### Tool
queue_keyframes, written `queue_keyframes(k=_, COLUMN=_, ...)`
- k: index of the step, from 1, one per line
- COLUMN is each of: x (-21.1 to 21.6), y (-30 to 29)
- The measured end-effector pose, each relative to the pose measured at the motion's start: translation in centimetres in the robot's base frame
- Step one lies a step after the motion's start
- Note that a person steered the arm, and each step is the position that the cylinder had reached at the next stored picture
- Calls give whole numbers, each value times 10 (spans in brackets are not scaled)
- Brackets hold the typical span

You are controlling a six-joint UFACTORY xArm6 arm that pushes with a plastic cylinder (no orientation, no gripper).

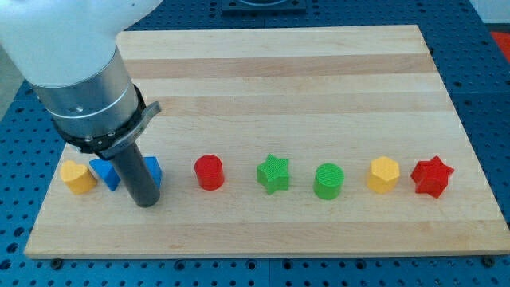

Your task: Push the green circle a bit up

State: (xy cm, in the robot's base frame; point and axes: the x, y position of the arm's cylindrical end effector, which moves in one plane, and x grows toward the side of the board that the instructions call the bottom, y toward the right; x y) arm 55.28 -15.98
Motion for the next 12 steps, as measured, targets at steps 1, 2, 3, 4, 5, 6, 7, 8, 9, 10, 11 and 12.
queue_keyframes(k=1, x=-1, y=3)
queue_keyframes(k=2, x=1, y=24)
queue_keyframes(k=3, x=2, y=37)
queue_keyframes(k=4, x=16, y=44)
queue_keyframes(k=5, x=56, y=45)
queue_keyframes(k=6, x=65, y=62)
queue_keyframes(k=7, x=65, y=105)
queue_keyframes(k=8, x=64, y=138)
queue_keyframes(k=9, x=61, y=168)
queue_keyframes(k=10, x=49, y=185)
queue_keyframes(k=11, x=36, y=194)
queue_keyframes(k=12, x=36, y=219)
